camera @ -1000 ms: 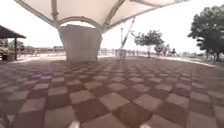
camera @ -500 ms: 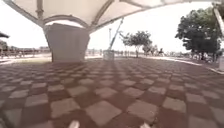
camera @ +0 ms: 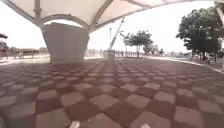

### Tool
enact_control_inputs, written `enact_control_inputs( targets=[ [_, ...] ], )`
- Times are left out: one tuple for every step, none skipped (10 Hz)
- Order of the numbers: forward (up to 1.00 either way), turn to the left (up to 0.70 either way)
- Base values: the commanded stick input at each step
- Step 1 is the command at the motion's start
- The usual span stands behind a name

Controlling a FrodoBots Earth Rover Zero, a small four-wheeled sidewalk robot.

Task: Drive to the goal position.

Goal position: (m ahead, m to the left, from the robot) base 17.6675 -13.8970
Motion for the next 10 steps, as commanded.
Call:
enact_control_inputs(
  targets=[
    [0.00, 0.00],
    [0.00, 0.00],
    [0.00, 0.00],
    [0.00, 0.00],
    [0.00, 0.00],
    [0.00, 0.00],
    [0.00, 0.00],
    [0.00, 0.00],
    [0.13, 0.00],
    [0.66, 0.00]
  ],
)
